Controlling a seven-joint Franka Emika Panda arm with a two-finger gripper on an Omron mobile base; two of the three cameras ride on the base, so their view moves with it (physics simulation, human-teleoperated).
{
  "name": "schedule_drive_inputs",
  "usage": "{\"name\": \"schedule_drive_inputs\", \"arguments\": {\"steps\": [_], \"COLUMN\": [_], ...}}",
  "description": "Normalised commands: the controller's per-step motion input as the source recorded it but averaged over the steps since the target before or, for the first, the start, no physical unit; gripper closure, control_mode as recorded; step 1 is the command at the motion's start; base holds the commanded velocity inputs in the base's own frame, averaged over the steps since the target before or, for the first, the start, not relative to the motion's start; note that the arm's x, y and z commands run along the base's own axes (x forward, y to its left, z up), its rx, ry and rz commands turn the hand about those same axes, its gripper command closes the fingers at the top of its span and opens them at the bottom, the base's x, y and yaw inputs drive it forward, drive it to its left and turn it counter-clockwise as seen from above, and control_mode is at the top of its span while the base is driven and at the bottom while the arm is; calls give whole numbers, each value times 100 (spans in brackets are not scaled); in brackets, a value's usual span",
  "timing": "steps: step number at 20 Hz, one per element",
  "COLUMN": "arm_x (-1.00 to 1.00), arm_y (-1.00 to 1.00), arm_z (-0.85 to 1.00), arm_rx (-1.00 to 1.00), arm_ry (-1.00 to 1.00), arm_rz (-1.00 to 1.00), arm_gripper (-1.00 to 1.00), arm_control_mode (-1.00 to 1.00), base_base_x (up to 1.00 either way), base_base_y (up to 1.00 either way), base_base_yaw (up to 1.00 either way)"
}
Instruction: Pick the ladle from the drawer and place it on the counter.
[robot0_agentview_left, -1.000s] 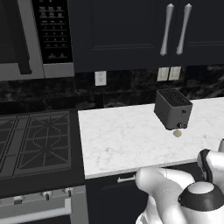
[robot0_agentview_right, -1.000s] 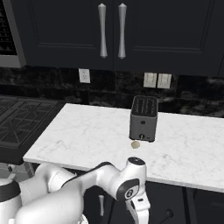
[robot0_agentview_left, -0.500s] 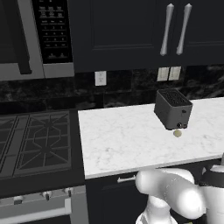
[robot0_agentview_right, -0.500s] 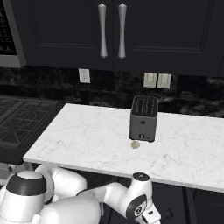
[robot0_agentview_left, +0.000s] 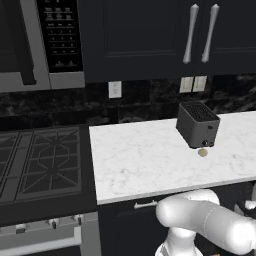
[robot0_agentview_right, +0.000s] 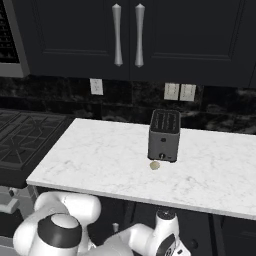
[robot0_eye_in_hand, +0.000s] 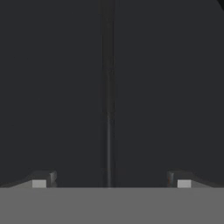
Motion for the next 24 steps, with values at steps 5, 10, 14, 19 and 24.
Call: {"name": "schedule_drive_inputs", "arguments": {"steps": [5, 10, 14, 19, 24], "arm_x": [0, -27, -84, -100, -100], "arm_y": [-40, -44, -44, -46, -46], "arm_z": [-70, -31, -23, -14, 4], "arm_rx": [-3, 0, -1, 0, 0], "arm_ry": [0, -6, 0, 0, -6], "arm_rz": [5, 1, 0, 0, -3], "arm_gripper": [100, 100, 100, 100, 100], "arm_control_mode": [-100, -100, -100, -100, -100], "base_base_x": [0, 0, 0, 0, 0], "base_base_y": [0, 0, 0, 0, 0], "base_base_yaw": [0, 0, 0, 0, 0]}}
